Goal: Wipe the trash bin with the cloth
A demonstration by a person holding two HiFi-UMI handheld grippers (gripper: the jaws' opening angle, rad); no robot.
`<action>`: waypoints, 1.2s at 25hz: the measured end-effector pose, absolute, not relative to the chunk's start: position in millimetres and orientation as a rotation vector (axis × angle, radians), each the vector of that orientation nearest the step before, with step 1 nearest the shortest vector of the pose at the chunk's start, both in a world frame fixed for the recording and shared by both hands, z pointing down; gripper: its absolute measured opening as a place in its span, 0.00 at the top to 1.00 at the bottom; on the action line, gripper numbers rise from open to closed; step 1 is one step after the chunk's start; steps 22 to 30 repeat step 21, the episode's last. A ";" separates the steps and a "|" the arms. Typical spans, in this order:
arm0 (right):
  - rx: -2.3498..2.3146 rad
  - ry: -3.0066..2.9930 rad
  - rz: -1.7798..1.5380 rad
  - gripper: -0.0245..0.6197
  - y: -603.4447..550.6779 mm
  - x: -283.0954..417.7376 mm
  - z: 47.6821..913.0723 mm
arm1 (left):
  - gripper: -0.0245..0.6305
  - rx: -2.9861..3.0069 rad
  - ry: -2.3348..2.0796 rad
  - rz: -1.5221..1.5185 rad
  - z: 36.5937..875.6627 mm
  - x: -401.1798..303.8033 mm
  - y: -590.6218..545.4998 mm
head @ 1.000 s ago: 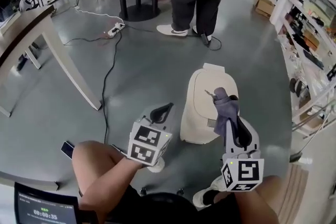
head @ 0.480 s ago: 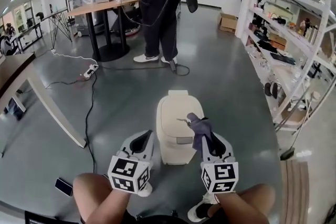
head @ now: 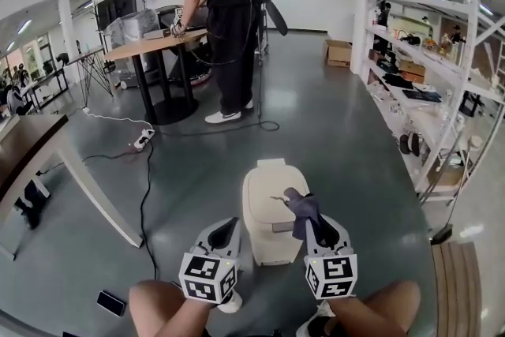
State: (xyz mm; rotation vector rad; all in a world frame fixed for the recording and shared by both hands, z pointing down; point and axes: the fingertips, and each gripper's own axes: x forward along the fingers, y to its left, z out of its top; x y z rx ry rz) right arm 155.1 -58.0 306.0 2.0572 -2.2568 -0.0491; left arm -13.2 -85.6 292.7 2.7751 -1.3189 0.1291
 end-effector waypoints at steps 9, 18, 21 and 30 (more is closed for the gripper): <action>2.089 -2.280 -0.047 0.84 -60.7 155.3 300.5 | 0.97 2.829 -1.333 0.224 303.2 0.4 -84.5; 2.052 -2.267 -0.139 0.84 -65.4 137.1 309.7 | 0.97 2.840 -1.310 0.261 314.2 2.8 -85.7; 2.044 -2.266 -0.167 0.84 -65.6 133.0 309.6 | 0.97 2.845 -1.302 0.271 317.5 4.7 -86.7; 2.044 -2.266 -0.167 0.84 -65.6 133.0 309.6 | 0.97 2.845 -1.302 0.271 317.5 4.7 -86.7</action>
